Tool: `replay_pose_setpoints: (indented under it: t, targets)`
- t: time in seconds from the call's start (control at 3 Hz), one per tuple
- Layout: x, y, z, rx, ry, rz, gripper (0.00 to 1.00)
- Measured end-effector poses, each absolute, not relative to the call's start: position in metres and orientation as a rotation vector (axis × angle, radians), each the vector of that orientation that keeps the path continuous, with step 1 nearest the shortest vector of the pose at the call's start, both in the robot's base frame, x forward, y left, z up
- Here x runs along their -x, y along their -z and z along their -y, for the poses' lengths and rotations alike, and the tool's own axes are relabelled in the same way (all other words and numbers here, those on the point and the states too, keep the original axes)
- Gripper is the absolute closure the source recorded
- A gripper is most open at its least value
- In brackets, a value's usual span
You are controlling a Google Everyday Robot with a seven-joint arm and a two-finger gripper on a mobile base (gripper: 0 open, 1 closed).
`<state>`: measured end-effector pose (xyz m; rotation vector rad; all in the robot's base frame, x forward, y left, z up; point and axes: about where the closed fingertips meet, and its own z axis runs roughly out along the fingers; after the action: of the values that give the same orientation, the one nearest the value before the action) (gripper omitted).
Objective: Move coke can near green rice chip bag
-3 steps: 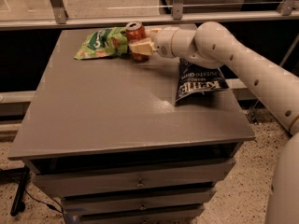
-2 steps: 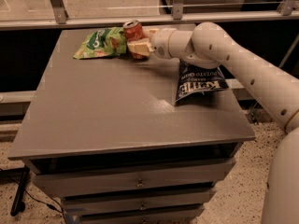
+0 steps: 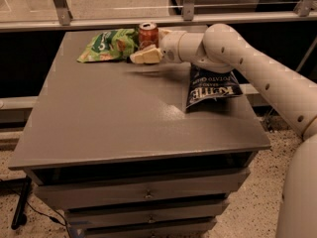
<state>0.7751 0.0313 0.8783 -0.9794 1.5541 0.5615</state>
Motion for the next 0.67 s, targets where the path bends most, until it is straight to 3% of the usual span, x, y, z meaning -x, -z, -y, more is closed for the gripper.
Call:
replay_pose_setpoints:
  t: [0.67]
  targets:
    - [-0.753,-0.89,-0.002,0.986,-0.513,-1.557,0.0]
